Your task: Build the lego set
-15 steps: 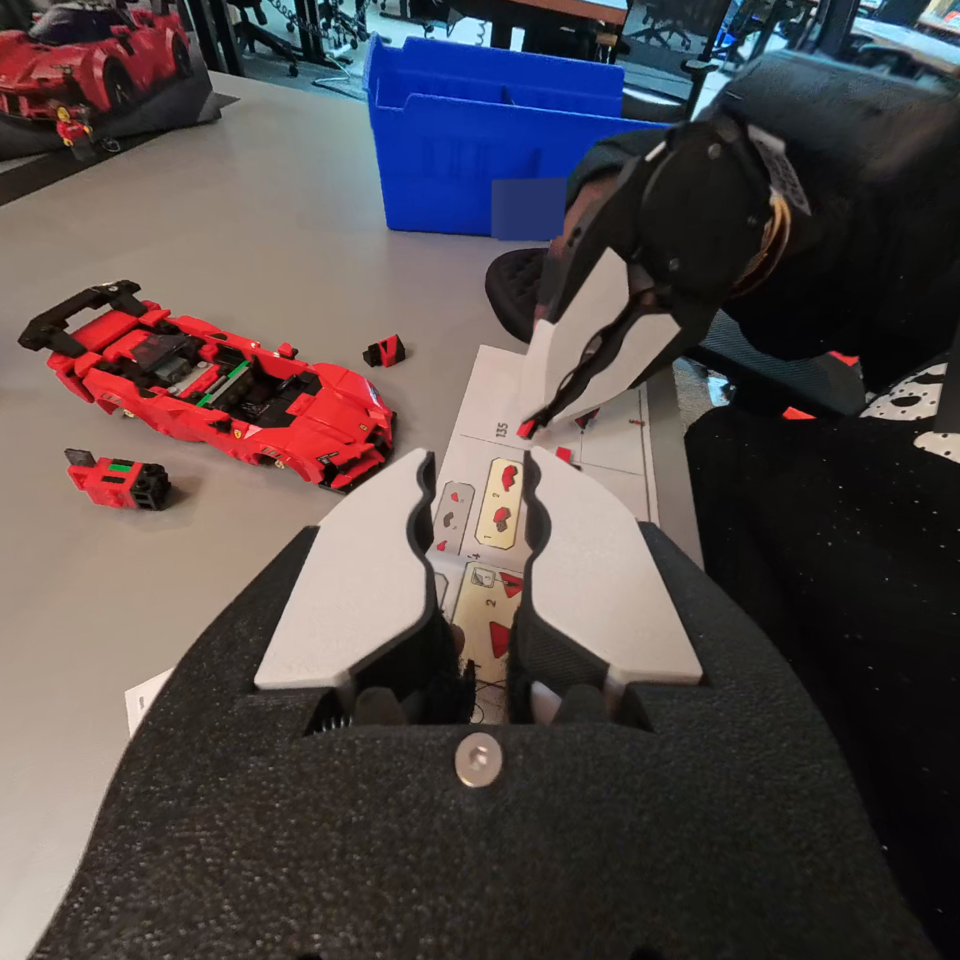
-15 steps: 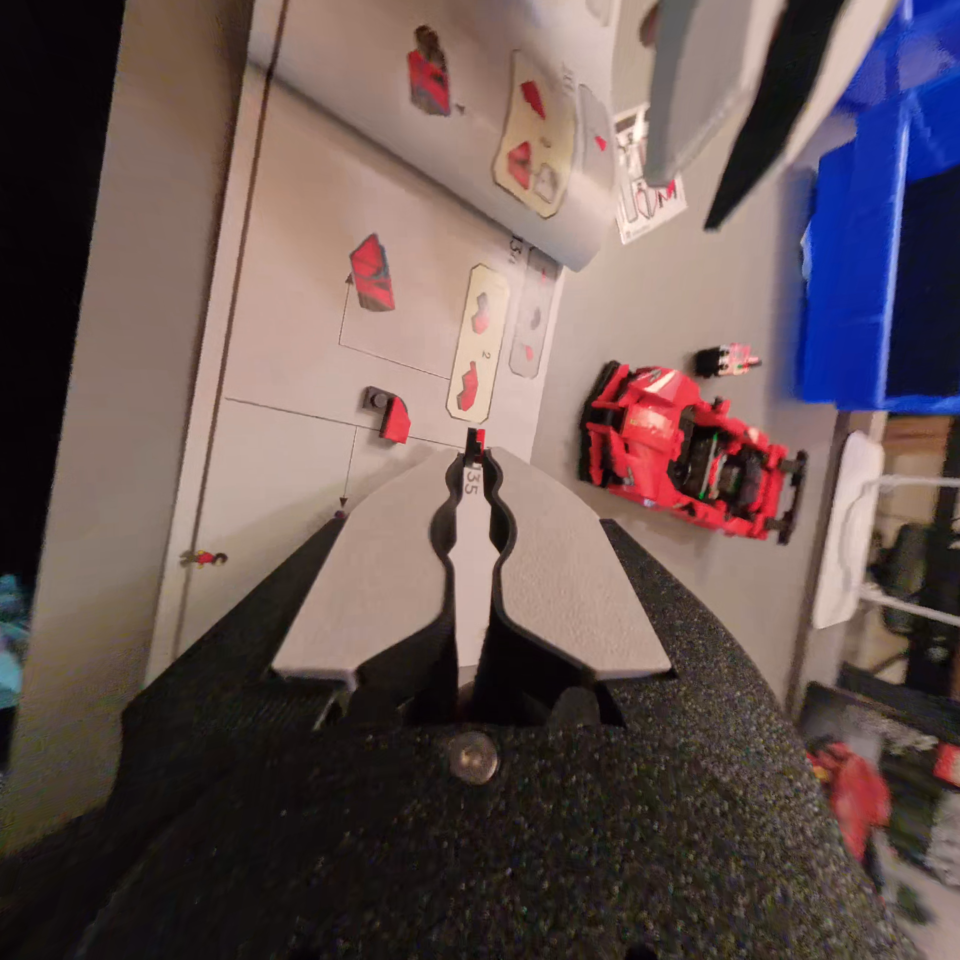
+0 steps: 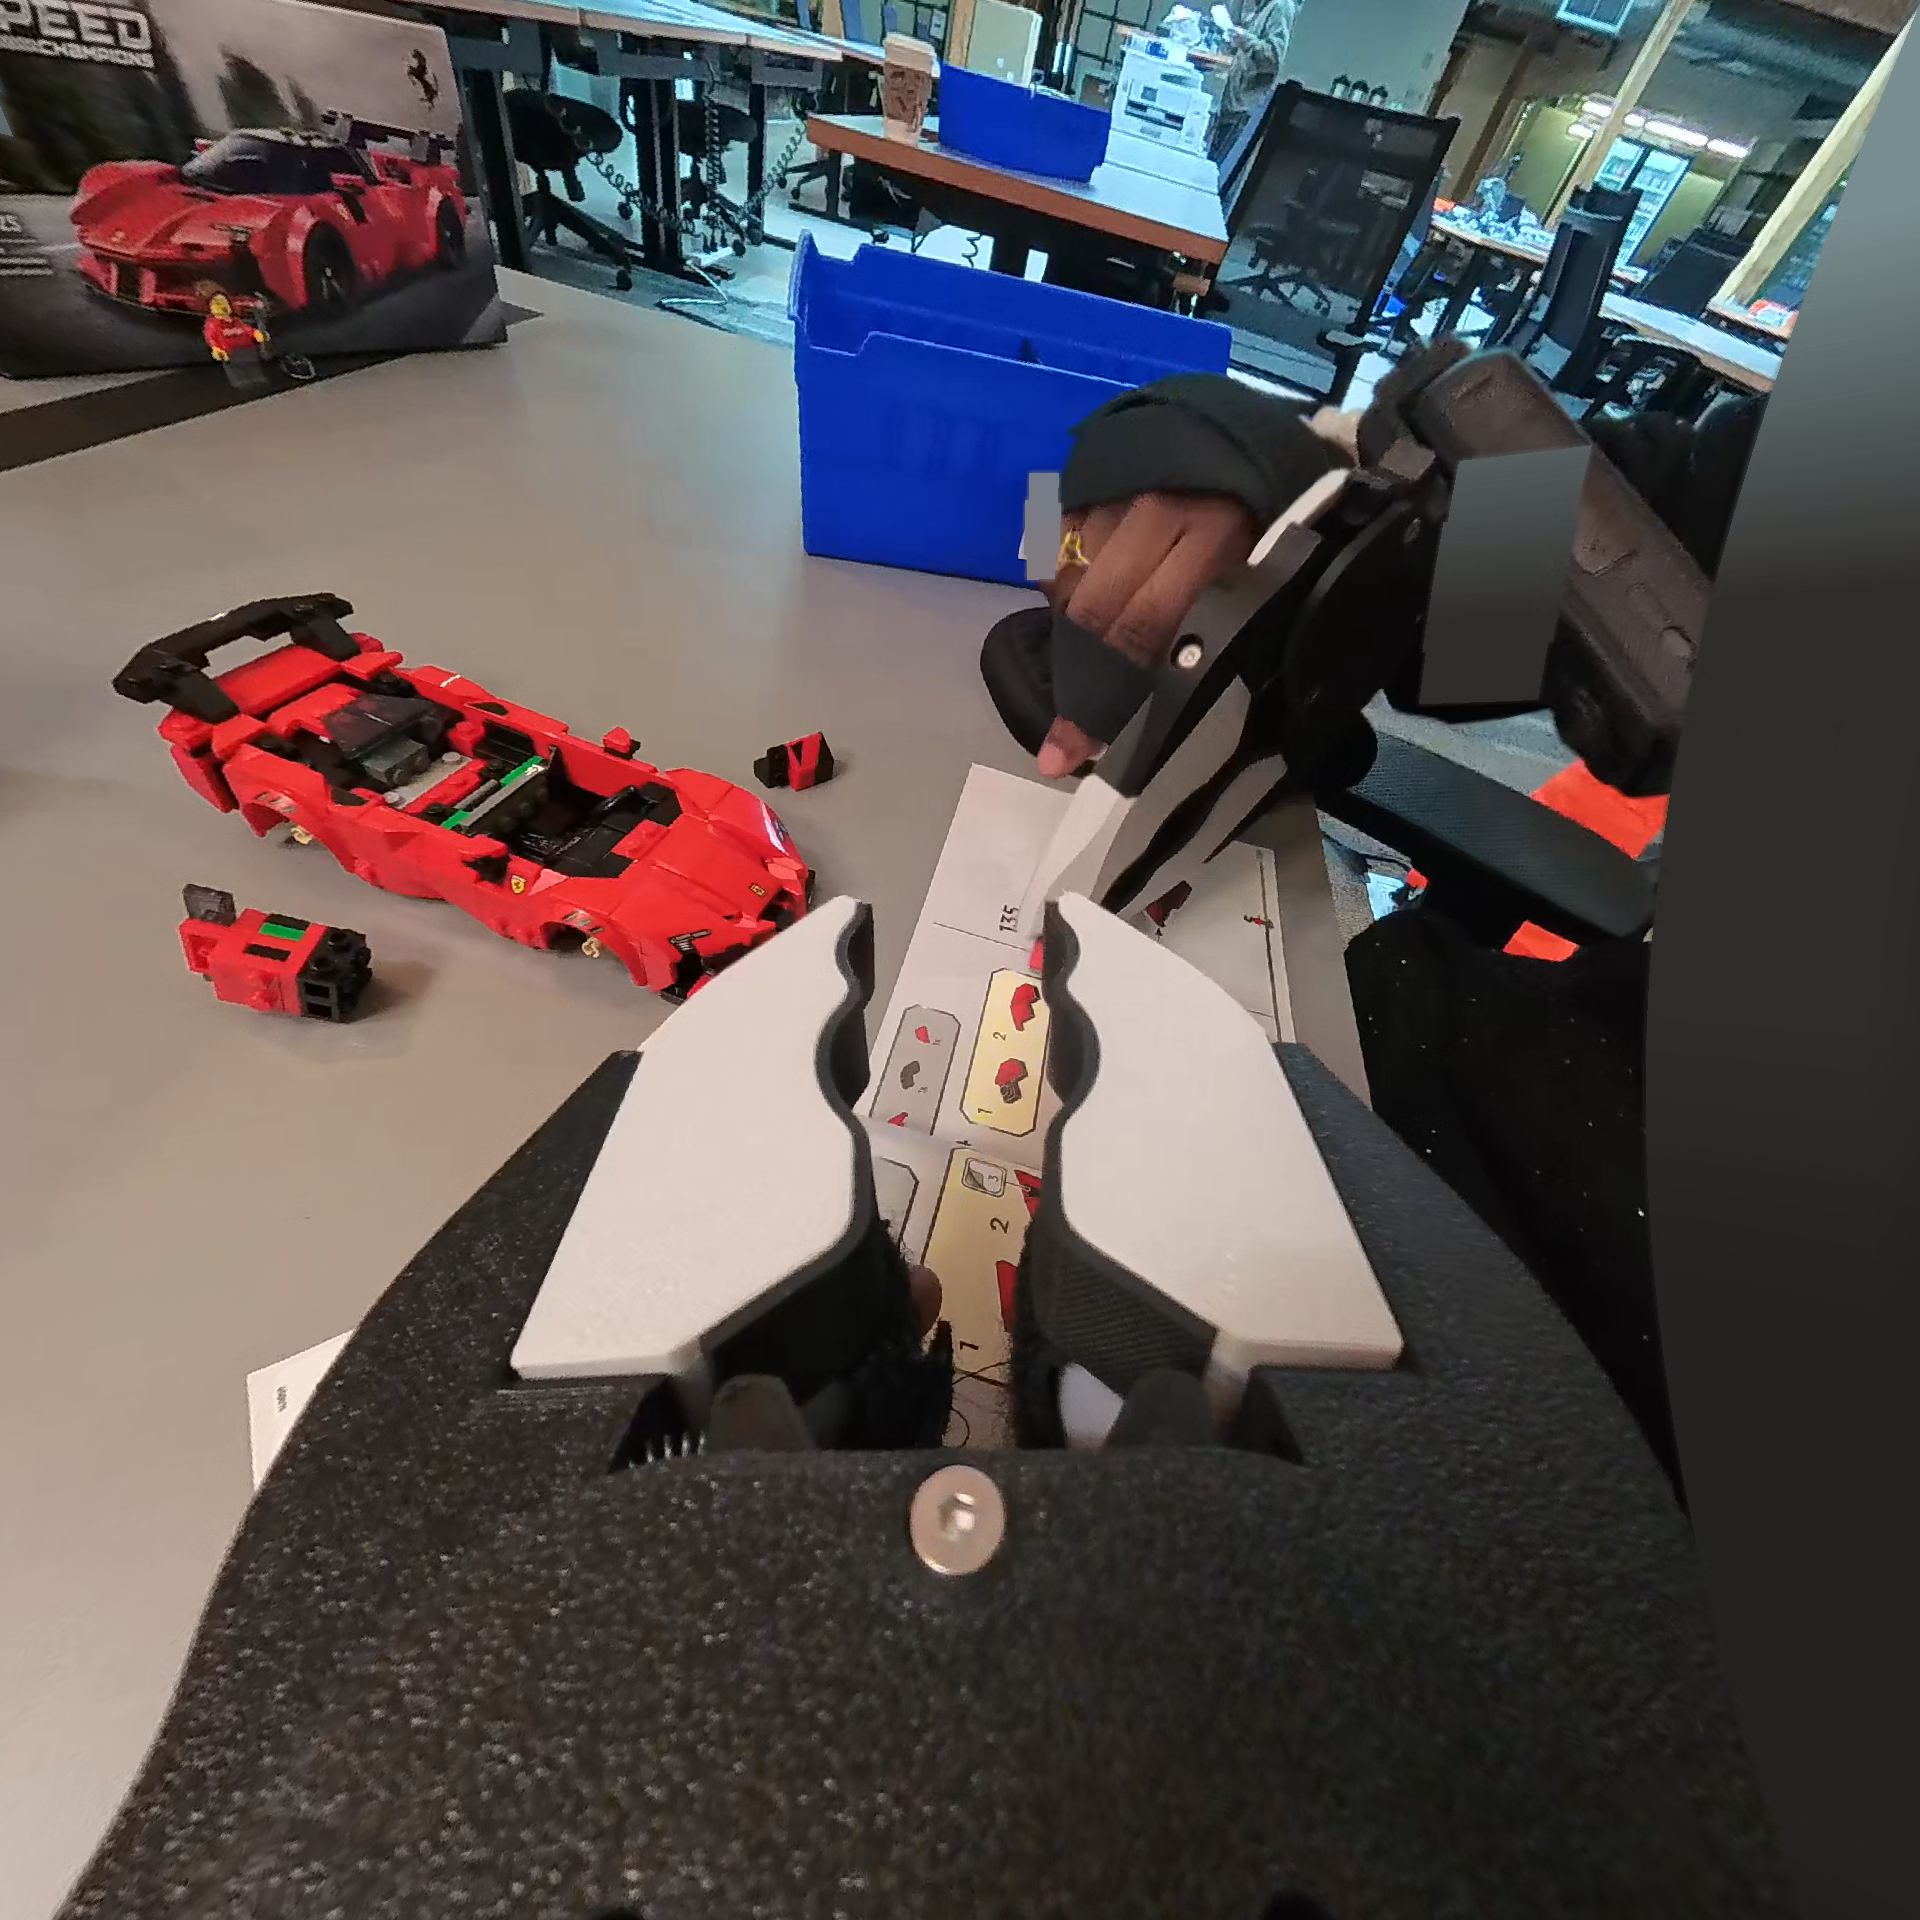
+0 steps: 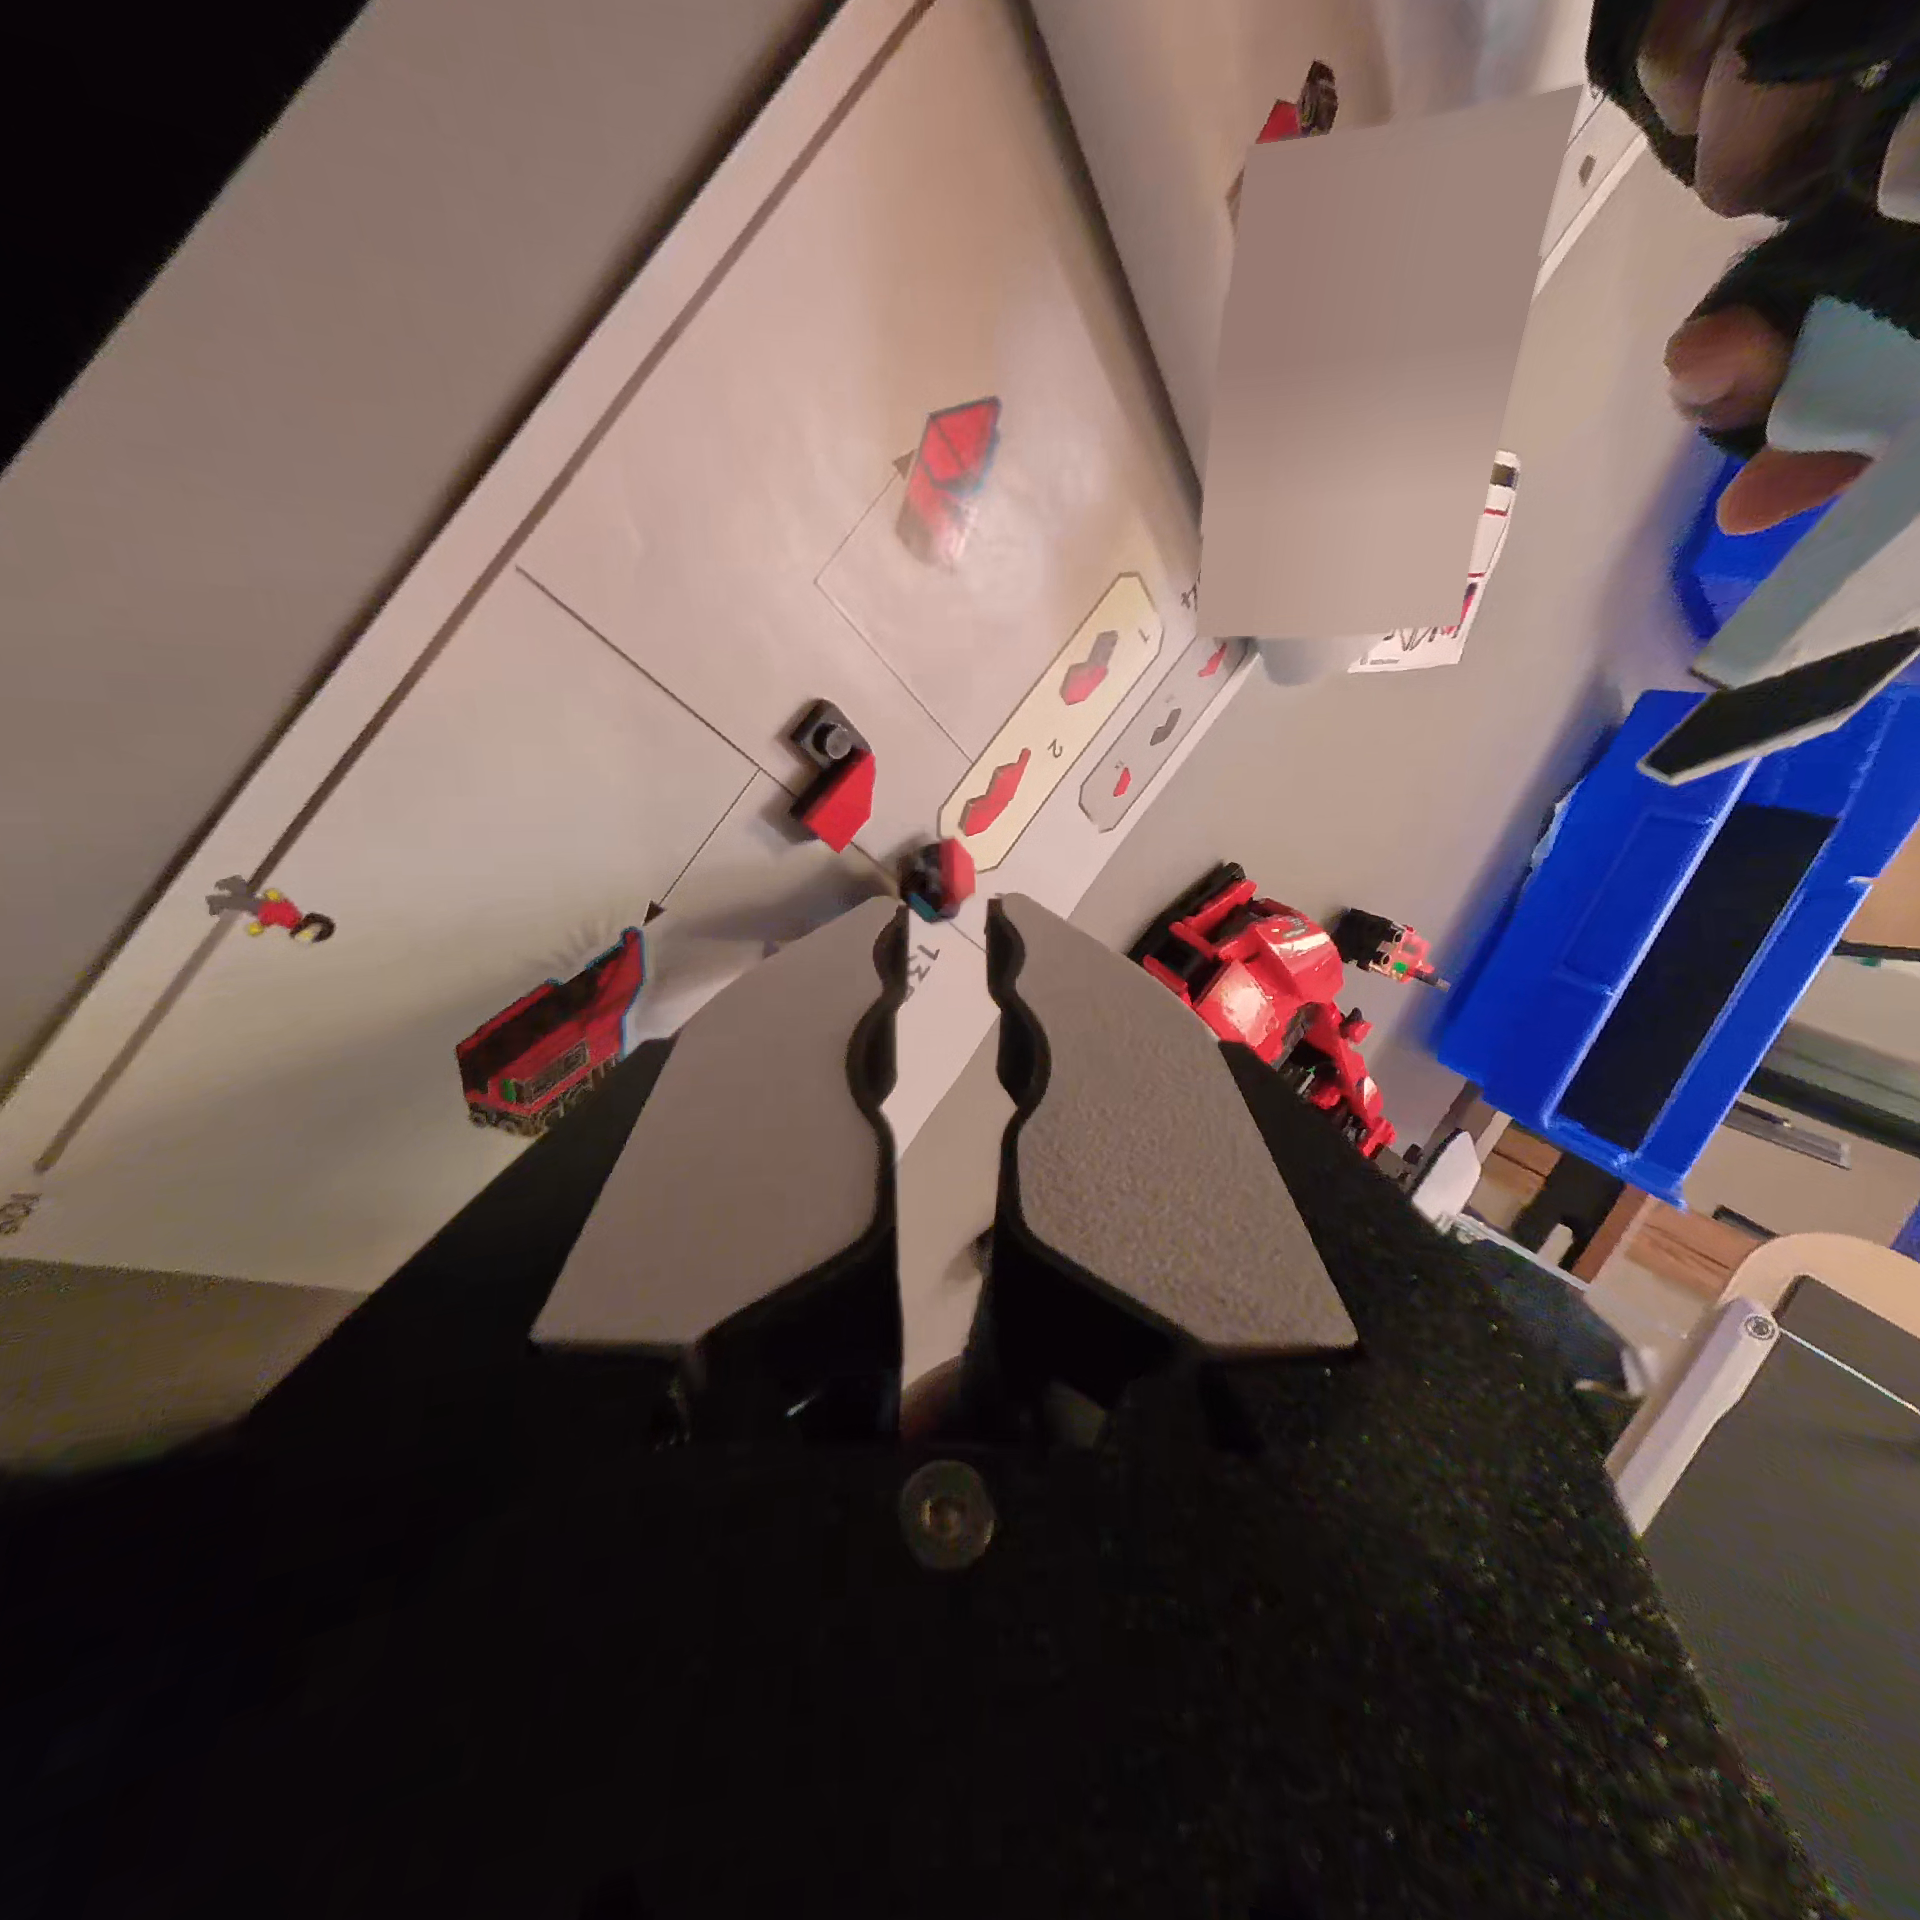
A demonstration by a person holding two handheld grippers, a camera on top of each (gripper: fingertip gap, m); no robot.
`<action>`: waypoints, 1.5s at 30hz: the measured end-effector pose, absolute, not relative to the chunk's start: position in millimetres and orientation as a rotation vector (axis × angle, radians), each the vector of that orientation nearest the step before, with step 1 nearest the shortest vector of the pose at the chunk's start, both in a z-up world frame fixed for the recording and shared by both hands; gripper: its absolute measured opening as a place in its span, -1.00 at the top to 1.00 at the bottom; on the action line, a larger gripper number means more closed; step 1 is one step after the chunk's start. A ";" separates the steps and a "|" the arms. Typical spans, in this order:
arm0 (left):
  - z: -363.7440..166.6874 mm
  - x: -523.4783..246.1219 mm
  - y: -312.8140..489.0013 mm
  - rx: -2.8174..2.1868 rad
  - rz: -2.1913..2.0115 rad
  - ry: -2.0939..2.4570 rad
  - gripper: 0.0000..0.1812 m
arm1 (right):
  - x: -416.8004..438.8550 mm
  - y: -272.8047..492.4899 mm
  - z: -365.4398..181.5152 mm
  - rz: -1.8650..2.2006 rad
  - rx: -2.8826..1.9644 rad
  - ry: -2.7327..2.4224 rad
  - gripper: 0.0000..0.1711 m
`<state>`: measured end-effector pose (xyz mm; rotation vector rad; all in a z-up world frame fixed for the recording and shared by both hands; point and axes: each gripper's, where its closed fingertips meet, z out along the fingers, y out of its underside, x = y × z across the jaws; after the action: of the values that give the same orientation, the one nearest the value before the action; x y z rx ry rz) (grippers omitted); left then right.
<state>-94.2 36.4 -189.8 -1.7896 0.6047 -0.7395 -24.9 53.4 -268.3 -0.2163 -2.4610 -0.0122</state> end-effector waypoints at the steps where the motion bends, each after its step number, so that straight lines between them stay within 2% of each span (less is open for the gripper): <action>1: -190.3 -94.0 36.4 -1.791 -0.738 0.607 0.66 | -23.5 54.0 -267.5 -0.006 -0.227 -2.470 0.79; 6: -192.8 -93.5 36.7 -1.800 -0.747 0.609 0.66 | -17.1 59.4 -260.6 0.058 -0.374 -2.491 0.70; 11: -192.0 -96.1 38.8 -1.795 -0.732 0.591 0.67 | -19.9 60.8 -243.4 0.421 -0.848 -2.323 0.83; 14: -182.0 -125.4 55.7 -1.756 -0.581 0.383 0.67 | -18.3 65.9 -239.5 0.687 -1.206 -2.144 0.82; 17: -160.7 -160.2 57.9 -1.631 -0.494 0.194 0.70 | -16.4 69.0 -235.7 0.888 -1.393 -1.936 0.73; 20: -145.0 -169.7 51.4 -1.522 -0.532 0.148 0.83 | -11.9 71.6 -232.8 0.961 -1.460 -1.795 0.70; 21: -143.2 -168.8 49.8 -1.509 -0.548 0.153 0.91 | -10.5 73.3 -228.6 0.964 -1.444 -1.755 0.78; 22: -142.5 -166.6 48.1 -1.501 -0.557 0.171 1.00 | -9.1 73.9 -221.8 0.975 -1.402 -1.717 0.97; 25: -145.5 -160.7 47.5 -1.520 -0.507 0.237 1.00 | -4.2 71.4 -204.3 1.072 -1.308 -1.638 1.00; 28: -151.6 -156.4 50.4 -1.560 -0.437 0.280 1.00 | 2.9 62.9 -210.9 1.170 -1.389 -1.714 1.00; 35: -149.7 -155.1 50.2 -1.537 -0.505 0.258 0.99 | 12.2 56.7 -269.4 0.764 -1.495 -2.123 0.73; 41: -154.4 -129.8 43.7 -1.560 -0.646 0.400 0.96 | 7.3 61.9 -273.4 0.742 -1.448 -2.237 0.73; 45: -165.1 -112.2 37.4 -1.624 -0.727 0.521 0.89 | 6.7 61.1 -274.4 0.758 -1.441 -2.273 0.81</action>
<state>-112.2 37.4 -165.1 -1.6241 0.5206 -0.7271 6.7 61.1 -274.4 -1.4414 -2.2729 0.7579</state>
